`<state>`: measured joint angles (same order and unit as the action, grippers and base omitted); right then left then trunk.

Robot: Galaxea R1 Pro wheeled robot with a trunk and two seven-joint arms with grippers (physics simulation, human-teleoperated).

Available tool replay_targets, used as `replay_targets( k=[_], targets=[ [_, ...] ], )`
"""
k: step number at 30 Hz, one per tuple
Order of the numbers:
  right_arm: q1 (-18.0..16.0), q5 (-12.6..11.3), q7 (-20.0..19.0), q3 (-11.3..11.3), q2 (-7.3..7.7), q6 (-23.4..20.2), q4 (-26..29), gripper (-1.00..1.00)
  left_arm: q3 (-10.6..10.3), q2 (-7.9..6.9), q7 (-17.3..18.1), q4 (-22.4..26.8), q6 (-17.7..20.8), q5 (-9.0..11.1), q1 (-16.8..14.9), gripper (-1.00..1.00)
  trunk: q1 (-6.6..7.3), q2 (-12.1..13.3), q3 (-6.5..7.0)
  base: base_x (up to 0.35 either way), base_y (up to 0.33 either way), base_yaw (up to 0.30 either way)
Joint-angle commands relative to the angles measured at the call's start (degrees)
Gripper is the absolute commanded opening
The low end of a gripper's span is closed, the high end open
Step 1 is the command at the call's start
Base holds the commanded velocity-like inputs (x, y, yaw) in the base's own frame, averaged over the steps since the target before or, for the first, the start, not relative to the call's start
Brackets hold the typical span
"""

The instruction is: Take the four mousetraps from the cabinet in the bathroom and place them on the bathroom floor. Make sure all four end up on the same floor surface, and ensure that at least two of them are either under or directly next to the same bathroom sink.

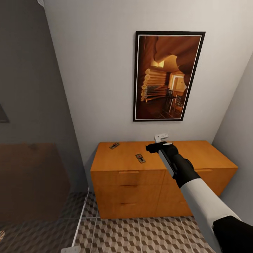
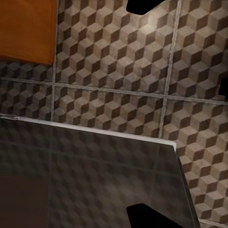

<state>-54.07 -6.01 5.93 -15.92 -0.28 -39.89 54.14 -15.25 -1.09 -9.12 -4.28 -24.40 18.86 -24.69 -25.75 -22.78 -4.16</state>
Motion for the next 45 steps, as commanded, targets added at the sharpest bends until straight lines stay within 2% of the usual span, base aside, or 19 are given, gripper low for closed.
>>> replay_targets(
  k=[1,5,7,15,34,45],
  targets=[
    [-0.07,-0.62,0.58,-0.16,0.01,0.23,-0.47,1.0,-0.49,0.03,-0.12,-0.2,-0.3,0.25,-0.1,1.0,-0.04,-0.14,-0.13,0.002,0.0,0.0],
    [-0.07,-0.7,-0.19,-0.16,-0.05,2.3,-2.66,1.0,-0.48,0.03,-0.11,-0.2,-0.3,0.23,-0.1,1.0,-0.04,-0.14,-0.13,0.0,0.0,0.0],
    [-0.07,-0.69,-1.76,-0.16,-0.06,2.86,-3.24,1.0,-0.51,0.03,-0.11,-0.2,-0.3,0.24,-0.1,1.0,-0.04,-0.14,-0.13,0.0,0.0,0.0],
    [-0.07,-0.48,-5.33,-0.16,-0.11,3.44,-3.85,1.0,-0.51,0.03,-0.11,-0.2,-0.3,0.24,-0.1,1.0,-0.04,-0.14,-0.13,0.0,0.0,0.0],
    [-0.06,-0.44,-6.17,-0.18,0.19,3.58,-4.66,1.0,-0.53,0.03,-0.14,-0.2,-0.3,0.24,-0.1,1.0,-0.04,-0.14,-0.13,0.006,0.0,0.0],
    [0.0,-0.49,-6.26,-0.24,0.29,3.59,-5.21,1.0,-0.53,0.03,-0.13,-0.2,-0.3,0.23,-0.1,1.0,-0.04,-0.14,-0.13,0.138,0.0,0.0]
  ],
)
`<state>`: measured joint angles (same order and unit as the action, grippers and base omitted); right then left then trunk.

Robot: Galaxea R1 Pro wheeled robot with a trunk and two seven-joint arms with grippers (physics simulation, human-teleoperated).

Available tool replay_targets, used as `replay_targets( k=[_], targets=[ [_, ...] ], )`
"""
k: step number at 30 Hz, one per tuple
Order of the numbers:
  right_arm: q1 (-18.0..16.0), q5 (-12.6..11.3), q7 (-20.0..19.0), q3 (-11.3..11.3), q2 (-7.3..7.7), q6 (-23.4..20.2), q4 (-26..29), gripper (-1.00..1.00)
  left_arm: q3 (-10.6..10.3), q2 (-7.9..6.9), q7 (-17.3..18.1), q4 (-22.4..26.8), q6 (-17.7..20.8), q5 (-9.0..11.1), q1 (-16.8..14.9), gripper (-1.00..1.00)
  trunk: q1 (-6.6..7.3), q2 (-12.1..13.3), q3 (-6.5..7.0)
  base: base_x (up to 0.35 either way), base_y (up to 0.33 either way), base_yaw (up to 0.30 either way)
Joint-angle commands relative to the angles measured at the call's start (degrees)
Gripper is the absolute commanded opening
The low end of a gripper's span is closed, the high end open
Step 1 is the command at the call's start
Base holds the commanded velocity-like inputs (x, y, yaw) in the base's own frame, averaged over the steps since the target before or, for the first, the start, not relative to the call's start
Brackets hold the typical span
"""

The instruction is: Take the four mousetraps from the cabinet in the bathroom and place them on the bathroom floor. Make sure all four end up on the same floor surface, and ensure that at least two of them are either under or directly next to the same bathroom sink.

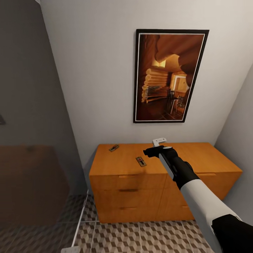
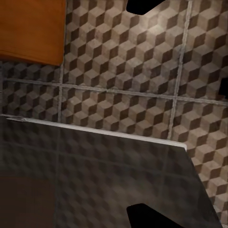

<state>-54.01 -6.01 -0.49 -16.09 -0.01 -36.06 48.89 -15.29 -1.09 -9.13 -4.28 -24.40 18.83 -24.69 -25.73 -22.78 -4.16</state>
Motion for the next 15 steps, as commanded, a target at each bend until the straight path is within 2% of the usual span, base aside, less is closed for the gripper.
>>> replay_targets(
  k=[1,15],
  targets=[
    [-0.06,-0.49,0.16,-0.07,0.02,-0.24,-0.16,1.0,-0.48,0.03,-0.11,-0.2,-0.3,0.26,-0.1,1.0,-0.05,-0.13,-0.13,0.131,0.0,0.0],
    [-0.07,-0.58,0.14,-0.24,-0.31,3.84,-5.27,1.0,-0.45,0.03,-0.11,-0.2,-0.3,0.28,-0.1,1.0,-0.05,-0.13,-0.13,0.029,0.0,0.0]
  ],
)
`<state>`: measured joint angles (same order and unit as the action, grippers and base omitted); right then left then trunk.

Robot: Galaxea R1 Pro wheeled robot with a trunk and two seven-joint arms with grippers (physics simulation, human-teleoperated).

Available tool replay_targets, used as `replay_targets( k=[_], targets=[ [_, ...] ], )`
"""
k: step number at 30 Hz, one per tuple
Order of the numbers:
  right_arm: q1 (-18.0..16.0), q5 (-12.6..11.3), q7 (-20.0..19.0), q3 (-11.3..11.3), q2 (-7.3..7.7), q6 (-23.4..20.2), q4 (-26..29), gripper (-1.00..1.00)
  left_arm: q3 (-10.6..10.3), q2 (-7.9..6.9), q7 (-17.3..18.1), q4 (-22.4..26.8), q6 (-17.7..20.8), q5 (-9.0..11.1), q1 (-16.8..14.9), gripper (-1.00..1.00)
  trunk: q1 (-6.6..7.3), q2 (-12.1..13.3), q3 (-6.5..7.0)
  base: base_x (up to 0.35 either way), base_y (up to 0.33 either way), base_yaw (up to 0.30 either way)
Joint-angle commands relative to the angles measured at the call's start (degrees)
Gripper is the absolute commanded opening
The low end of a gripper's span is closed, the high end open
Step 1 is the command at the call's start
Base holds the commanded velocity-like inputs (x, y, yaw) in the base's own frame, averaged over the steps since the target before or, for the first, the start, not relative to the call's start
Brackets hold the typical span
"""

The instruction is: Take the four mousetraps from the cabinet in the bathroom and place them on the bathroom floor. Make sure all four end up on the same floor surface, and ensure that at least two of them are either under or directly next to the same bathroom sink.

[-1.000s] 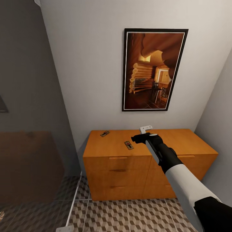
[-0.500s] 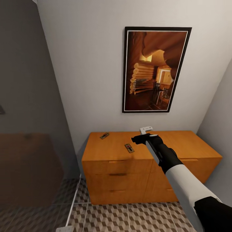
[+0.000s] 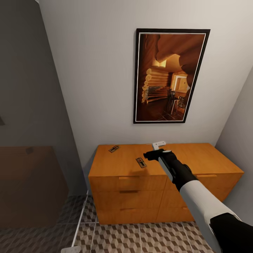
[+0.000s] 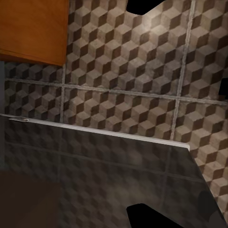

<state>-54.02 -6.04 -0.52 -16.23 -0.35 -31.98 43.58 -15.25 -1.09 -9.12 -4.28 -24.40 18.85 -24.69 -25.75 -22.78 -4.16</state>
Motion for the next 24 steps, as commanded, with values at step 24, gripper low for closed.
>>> replay_targets(
  k=[24],
  targets=[
    [-0.06,-0.38,-0.75,-0.3,0.04,2.26,-3.85,1.0,-0.5,0.03,-0.17,-0.2,-0.3,0.25,-0.1,1.0,-0.04,-0.14,-0.13,0.0,0.0,0.0]
  ],
)
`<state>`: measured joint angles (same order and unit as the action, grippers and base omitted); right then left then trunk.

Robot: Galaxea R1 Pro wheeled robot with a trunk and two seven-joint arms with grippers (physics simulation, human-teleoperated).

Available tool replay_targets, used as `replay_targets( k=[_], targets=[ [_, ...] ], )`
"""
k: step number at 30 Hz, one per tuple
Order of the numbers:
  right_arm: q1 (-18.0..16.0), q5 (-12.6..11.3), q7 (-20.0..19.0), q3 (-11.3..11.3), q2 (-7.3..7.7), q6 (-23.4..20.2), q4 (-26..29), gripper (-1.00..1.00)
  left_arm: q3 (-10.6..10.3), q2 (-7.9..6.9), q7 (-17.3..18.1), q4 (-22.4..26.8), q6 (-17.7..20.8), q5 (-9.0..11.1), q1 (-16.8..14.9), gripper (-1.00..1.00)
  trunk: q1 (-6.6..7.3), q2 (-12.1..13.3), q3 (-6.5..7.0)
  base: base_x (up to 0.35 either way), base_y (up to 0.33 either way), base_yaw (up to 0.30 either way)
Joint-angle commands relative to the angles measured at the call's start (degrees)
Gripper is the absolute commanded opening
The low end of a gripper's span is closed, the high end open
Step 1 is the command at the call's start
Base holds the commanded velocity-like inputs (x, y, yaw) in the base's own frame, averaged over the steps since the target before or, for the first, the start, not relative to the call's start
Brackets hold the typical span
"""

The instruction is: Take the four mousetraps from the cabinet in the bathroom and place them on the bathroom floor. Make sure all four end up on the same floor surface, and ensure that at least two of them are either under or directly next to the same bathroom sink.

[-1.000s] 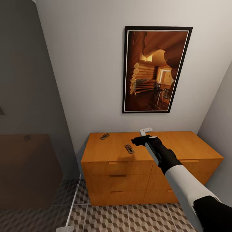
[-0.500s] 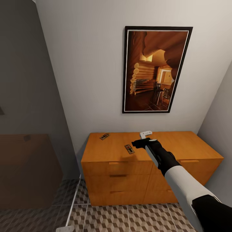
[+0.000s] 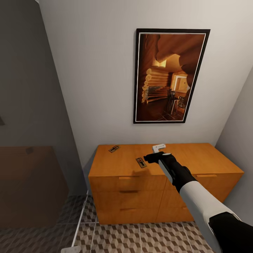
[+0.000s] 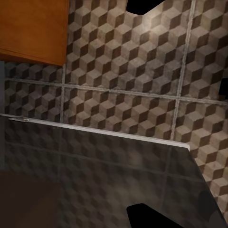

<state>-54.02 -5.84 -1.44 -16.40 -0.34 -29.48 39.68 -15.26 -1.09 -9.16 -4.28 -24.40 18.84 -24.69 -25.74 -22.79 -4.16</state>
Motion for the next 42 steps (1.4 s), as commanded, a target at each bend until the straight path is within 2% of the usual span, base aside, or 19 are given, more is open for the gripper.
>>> replay_targets(
  k=[1,10,21,29,42],
  targets=[
    [-0.05,-0.54,-0.12,-0.19,0.06,-0.24,0.04,1.0,-0.48,0.03,-0.13,-0.2,-0.3,0.27,-0.1,1.0,-0.04,-0.13,-0.13,0.0,0.0,0.0],
    [-0.09,0.13,-3.73,-2.38,0.2,-0.21,0.0,1.0,-0.48,0.02,-0.14,-0.2,-0.3,0.24,-0.1,1.0,-0.04,-0.13,-0.13,0.0,0.0,0.0],
    [-0.07,0.3,-4.78,-7.2,0.53,2.58,-0.03,1.0,-0.47,-0.03,-0.13,-0.2,-0.3,0.27,-0.1,1.0,-0.04,-0.13,-0.13,0.0,0.0,0.0],
    [-0.04,0.31,-6.1,-7.92,0.72,3.28,-0.04,1.0,-0.47,0.0,-0.11,-0.2,-0.23,0.3,-0.1,1.0,-0.04,-0.13,-0.13,0.0,0.0,0.0],
    [-0.04,0.19,-10.98,-7.99,1.56,6.65,-0.03,1.0,-0.47,0.0,-0.13,-0.2,-0.24,0.28,-0.1,1.0,-0.04,-0.13,-0.13,0.0,0.0,0.0]
  ],
)
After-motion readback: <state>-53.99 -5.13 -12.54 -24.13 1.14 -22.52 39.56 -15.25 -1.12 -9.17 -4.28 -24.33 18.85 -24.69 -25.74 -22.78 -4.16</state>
